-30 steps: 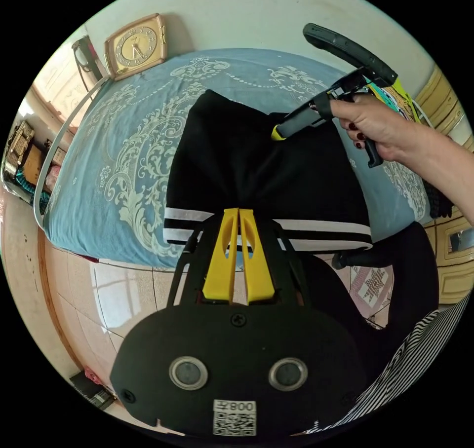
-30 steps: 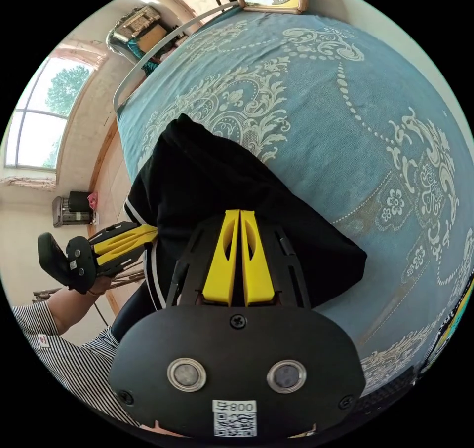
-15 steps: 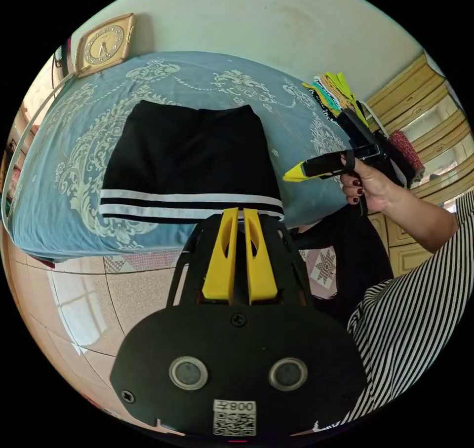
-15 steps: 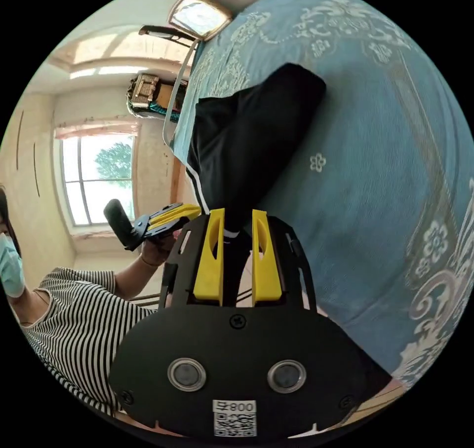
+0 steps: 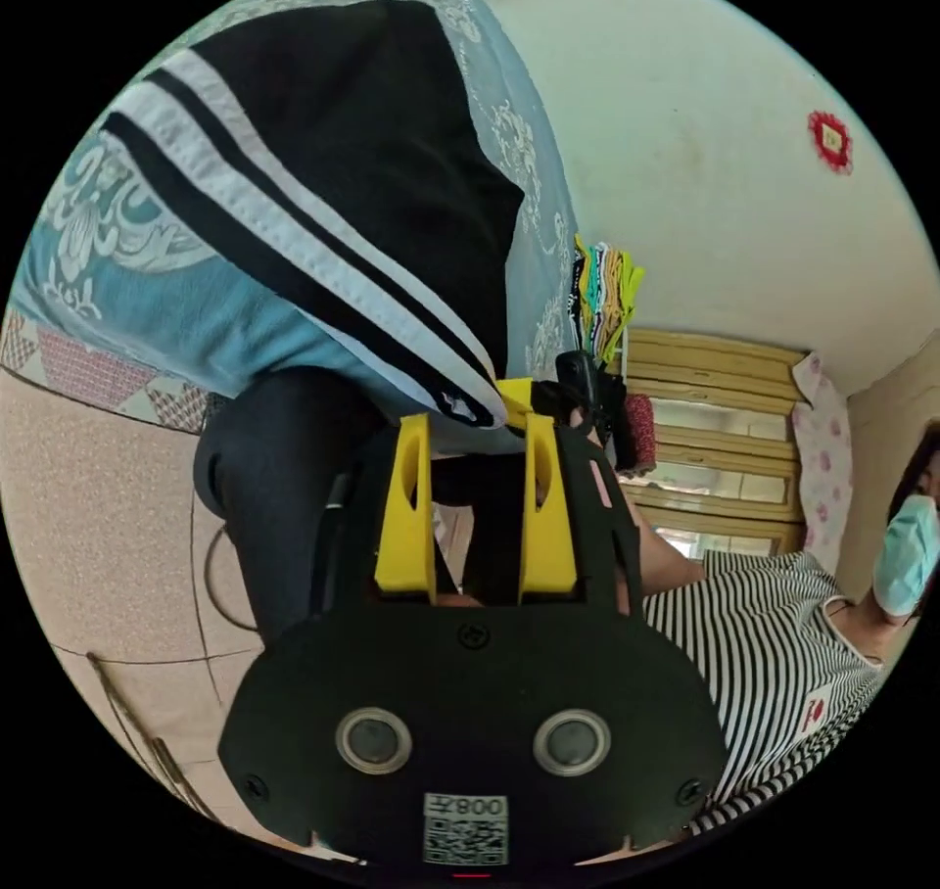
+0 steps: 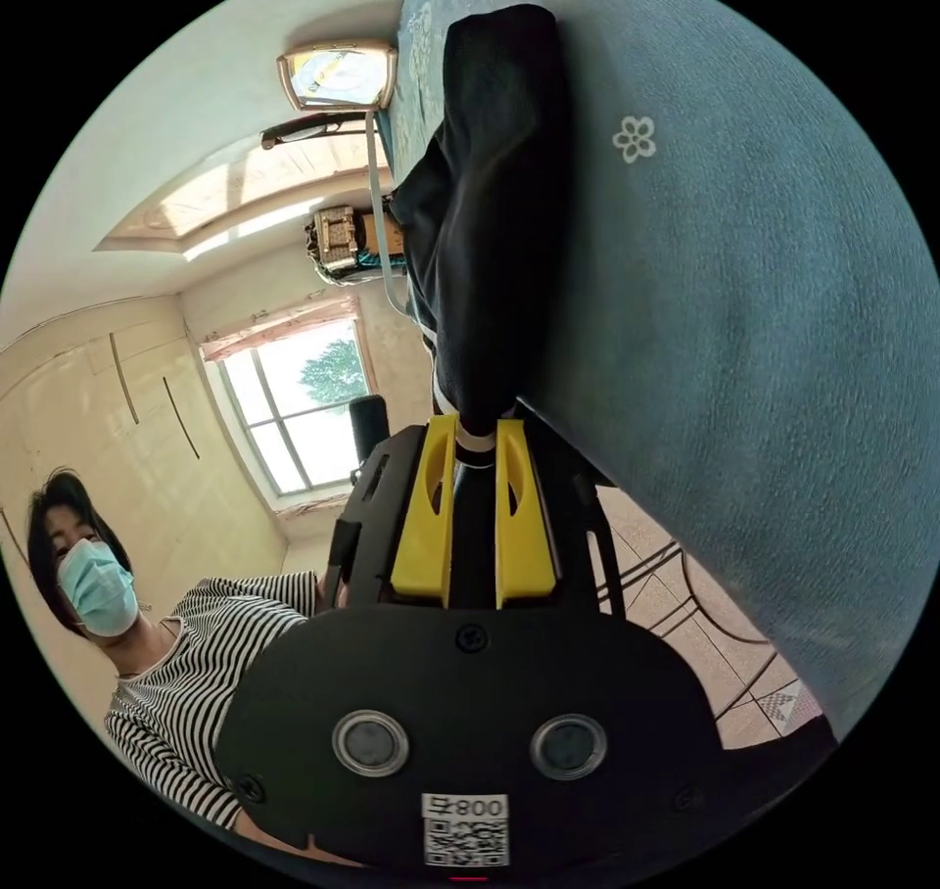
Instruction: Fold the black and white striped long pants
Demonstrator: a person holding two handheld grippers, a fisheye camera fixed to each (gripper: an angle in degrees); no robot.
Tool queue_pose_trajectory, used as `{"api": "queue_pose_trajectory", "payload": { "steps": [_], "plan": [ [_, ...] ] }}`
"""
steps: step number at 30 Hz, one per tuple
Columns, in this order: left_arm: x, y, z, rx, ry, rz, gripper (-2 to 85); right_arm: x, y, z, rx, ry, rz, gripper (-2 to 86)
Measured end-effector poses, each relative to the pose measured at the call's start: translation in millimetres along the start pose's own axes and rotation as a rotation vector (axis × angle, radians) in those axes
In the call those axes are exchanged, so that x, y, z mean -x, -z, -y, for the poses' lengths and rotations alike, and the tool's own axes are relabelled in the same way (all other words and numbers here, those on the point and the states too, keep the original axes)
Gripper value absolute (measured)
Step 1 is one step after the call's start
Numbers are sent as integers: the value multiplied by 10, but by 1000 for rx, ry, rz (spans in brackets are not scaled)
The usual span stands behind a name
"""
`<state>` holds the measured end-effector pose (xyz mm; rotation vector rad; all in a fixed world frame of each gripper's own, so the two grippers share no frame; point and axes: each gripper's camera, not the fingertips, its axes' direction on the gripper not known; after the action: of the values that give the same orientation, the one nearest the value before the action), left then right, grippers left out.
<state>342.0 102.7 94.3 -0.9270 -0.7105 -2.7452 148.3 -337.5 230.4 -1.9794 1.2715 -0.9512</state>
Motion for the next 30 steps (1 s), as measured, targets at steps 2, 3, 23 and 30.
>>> {"api": "queue_pose_trajectory", "payload": {
  "steps": [2,3,23,30],
  "plan": [
    [183,-163,-56,-22,59,-104,120,-68,48,-27,-3,7,35,55],
    [216,-204,-72,-28,69,-120,118,-77,64,-36,-5,13,39,52],
    [659,-1097,-704,-119,131,-301,50,-853,-35,-183,-79,-40,171,97],
    [638,-1097,-959,-147,79,-301,70,-957,-108,-161,-64,-61,177,69]
  ]
}}
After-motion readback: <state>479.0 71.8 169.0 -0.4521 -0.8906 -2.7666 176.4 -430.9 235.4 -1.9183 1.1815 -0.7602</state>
